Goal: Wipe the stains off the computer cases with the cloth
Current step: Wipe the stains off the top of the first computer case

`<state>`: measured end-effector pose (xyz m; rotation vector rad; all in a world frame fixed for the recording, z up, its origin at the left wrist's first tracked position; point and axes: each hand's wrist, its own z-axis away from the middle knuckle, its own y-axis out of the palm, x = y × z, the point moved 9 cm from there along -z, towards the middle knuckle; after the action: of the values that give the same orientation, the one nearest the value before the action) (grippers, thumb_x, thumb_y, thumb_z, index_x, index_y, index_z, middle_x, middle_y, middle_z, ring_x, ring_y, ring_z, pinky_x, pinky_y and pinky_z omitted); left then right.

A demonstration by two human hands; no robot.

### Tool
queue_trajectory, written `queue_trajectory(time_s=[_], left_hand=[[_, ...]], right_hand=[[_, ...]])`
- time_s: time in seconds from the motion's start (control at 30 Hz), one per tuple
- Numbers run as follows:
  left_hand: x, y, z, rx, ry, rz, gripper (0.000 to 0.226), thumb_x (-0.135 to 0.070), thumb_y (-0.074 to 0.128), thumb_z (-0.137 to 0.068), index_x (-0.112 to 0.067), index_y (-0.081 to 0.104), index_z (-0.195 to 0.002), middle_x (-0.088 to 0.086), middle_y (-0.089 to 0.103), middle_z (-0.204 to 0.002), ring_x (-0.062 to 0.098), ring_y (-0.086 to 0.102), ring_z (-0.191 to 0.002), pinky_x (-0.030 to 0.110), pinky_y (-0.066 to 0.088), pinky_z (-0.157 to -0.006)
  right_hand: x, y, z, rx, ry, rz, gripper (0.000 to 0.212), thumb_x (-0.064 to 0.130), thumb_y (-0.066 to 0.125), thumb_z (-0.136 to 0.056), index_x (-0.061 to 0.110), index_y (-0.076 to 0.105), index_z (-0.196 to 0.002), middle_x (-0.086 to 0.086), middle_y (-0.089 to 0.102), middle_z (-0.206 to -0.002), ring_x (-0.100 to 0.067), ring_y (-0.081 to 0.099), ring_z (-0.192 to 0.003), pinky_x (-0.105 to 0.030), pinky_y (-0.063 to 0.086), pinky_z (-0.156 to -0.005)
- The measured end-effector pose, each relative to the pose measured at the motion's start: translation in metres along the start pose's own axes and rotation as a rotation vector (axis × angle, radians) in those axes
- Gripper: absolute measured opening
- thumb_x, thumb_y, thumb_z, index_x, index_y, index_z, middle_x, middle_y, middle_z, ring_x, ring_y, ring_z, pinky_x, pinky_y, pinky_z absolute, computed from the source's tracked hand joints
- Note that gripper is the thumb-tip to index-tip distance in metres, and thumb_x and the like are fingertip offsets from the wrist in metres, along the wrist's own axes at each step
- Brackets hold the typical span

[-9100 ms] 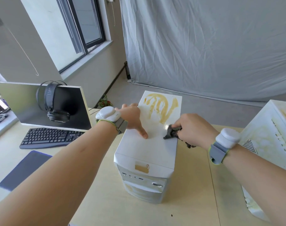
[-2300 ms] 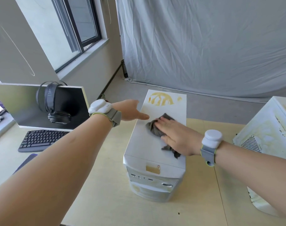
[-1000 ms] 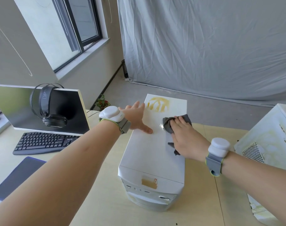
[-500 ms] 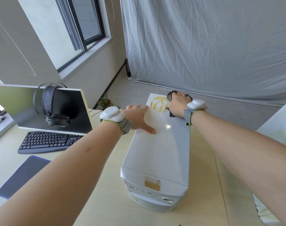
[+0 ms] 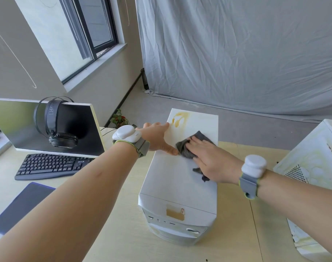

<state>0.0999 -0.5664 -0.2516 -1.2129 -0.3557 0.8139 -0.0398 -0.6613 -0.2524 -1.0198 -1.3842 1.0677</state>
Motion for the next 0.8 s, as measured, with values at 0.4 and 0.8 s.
queue_trajectory(time_s=[0.4,0.8], left_hand=[[0.015,0.003,0.004,-0.036,-0.156,0.013,0.125,-0.089,0.072,-0.051,-0.019,0.028,-0.144,0.002,0.04,-0.145,0.034,0.038,-0.134,0.058,0.039,-0.104],[0.007,-0.004,0.006,-0.036,-0.176,-0.036,0.135,-0.087,0.071,-0.056,-0.009,0.017,-0.153,0.006,0.029,-0.154,0.034,0.033,-0.139,0.048,0.035,-0.105]], right_hand=[[-0.083,-0.011,-0.114,0.024,0.369,0.128,0.042,0.025,0.05,-0.099,0.002,0.042,-0.133,-0.017,0.04,-0.147,-0.032,0.032,-0.14,-0.043,0.029,-0.111],[-0.036,-0.007,-0.114,0.097,0.106,0.058,0.039,0.014,0.038,-0.103,0.004,0.04,-0.141,-0.013,0.034,-0.155,-0.025,0.027,-0.145,-0.036,0.023,-0.113]])
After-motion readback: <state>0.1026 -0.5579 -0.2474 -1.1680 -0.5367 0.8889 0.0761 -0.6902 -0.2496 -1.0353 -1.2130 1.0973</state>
